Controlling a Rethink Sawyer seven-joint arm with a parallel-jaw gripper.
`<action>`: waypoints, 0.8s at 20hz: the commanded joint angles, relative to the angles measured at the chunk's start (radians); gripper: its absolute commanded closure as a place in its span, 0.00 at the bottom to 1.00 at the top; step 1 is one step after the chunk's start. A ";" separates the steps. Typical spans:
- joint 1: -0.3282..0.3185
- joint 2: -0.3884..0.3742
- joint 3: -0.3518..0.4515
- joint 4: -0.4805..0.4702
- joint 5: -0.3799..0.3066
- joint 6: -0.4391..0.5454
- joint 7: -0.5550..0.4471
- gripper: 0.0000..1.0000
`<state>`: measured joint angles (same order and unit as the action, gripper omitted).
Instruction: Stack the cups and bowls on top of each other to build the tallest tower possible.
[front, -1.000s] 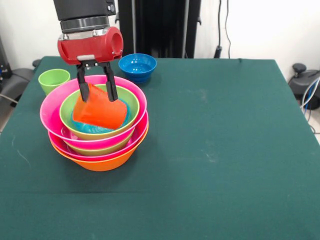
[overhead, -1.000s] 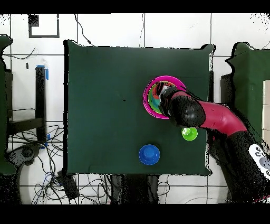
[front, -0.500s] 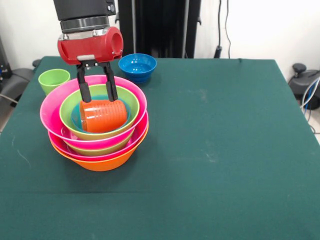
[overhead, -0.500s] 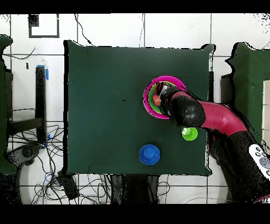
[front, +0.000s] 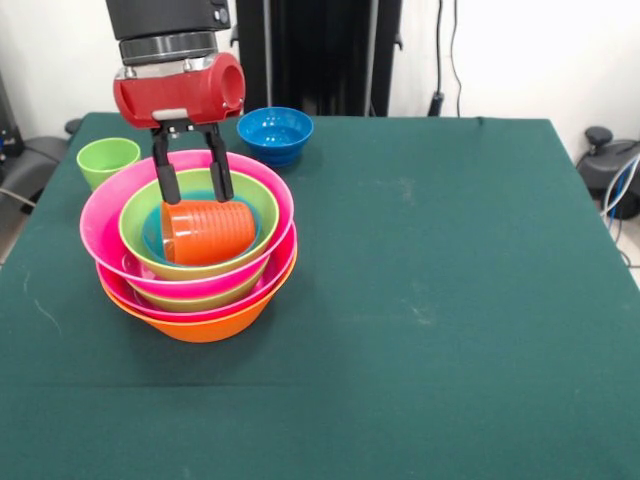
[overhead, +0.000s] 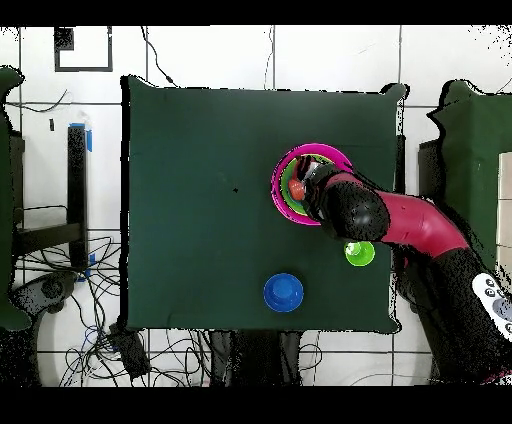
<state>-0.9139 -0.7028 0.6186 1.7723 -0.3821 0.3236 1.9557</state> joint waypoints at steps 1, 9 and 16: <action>0.037 -0.013 -0.044 0.059 -0.080 0.092 -0.059 0.00; 0.013 0.035 -0.035 0.011 -0.114 0.087 -0.118 0.00; -0.006 0.073 -0.018 -0.003 -0.129 0.071 -0.144 0.00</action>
<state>-0.9269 -0.6877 0.6159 1.7721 -0.3869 0.3236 1.9557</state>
